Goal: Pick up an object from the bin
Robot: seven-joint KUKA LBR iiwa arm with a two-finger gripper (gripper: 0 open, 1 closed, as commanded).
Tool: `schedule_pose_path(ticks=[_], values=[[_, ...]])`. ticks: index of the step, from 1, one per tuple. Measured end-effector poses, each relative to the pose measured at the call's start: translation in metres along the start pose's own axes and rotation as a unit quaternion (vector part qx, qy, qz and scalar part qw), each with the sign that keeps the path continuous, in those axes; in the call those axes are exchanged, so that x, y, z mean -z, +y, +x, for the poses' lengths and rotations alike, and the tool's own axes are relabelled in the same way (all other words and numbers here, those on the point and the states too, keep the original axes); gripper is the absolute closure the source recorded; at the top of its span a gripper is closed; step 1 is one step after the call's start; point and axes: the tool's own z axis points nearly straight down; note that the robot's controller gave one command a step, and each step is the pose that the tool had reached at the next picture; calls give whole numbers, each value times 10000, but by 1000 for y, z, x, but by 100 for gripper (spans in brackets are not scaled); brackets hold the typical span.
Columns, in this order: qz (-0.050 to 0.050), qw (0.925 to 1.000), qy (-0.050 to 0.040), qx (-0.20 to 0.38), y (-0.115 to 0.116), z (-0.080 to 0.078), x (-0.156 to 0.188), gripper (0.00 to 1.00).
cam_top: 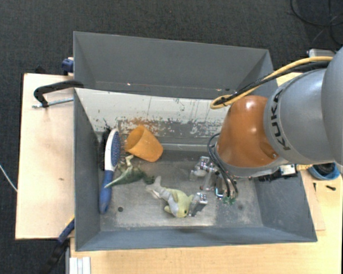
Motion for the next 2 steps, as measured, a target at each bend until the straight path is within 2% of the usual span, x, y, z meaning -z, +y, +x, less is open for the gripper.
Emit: schedule_pose_path(ticks=[1,2], values=[[5,9989,1,-459,38,15,0,0],[2,9910,-15,-1342,37,15,-30,0]])
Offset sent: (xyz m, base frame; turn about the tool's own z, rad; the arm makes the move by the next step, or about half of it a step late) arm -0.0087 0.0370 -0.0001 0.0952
